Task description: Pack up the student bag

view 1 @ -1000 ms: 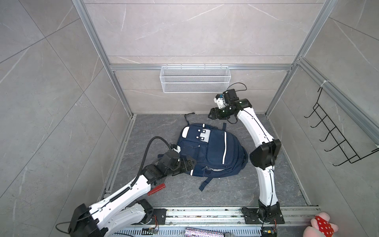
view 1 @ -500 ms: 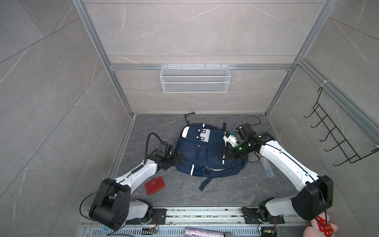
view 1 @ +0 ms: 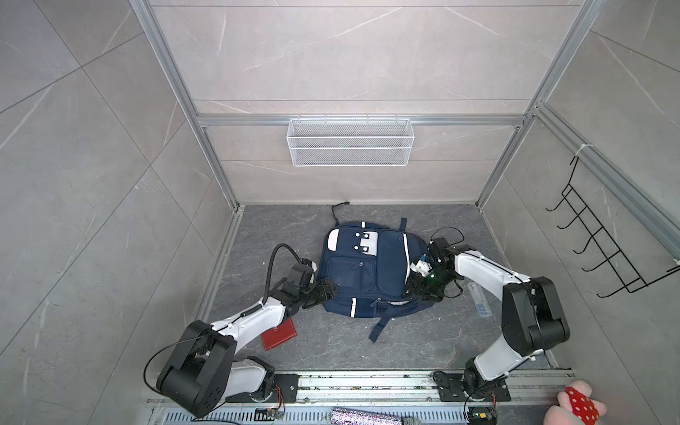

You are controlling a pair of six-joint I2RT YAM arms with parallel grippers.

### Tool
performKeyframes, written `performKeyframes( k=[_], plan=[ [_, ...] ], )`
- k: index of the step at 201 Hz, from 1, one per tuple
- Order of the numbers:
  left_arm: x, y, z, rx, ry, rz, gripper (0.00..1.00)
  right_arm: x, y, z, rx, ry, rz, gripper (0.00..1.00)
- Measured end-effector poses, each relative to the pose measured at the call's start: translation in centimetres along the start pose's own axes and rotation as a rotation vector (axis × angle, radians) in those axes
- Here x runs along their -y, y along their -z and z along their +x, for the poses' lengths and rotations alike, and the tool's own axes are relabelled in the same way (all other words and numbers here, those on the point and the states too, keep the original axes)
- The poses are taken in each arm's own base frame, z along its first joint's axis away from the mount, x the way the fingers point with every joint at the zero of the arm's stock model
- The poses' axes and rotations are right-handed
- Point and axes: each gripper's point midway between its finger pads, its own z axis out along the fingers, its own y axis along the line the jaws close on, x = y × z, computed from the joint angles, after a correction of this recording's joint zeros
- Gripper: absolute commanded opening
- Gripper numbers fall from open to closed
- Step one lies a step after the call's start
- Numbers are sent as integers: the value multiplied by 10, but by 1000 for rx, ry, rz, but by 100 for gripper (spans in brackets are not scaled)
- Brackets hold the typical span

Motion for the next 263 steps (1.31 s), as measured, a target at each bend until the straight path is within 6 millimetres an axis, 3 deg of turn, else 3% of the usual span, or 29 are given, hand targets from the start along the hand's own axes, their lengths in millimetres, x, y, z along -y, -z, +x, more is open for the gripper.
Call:
performKeyframes(
  k=[39,58,79,109,126,144,166,217,245,263],
  plan=[
    [-11,13,18,10,75,7,99,-11,7,-71,89,57,12,71],
    [-13,20,18,16,88,-15,100,-16,13,-88,150,99,26,71],
    [-8,28,15,20,91,-13,99,-28,24,-80,184,166,77,71],
    [0,45,8,54,111,14,99,-69,35,-39,218,324,130,71],
    [-1,51,1,78,132,15,99,-85,31,-18,214,390,141,71],
    [-6,51,-8,89,157,-6,99,-83,18,-8,180,391,163,69],
    [-10,40,-16,71,179,-42,99,-73,0,-12,152,360,199,60],
    [8,12,-40,80,171,-9,99,-76,-38,-29,149,336,207,59],
    [27,2,-33,72,140,23,98,-81,-51,-32,150,320,206,59],
    [34,-7,-23,51,133,24,93,-73,-59,-34,145,290,237,52]
  ],
)
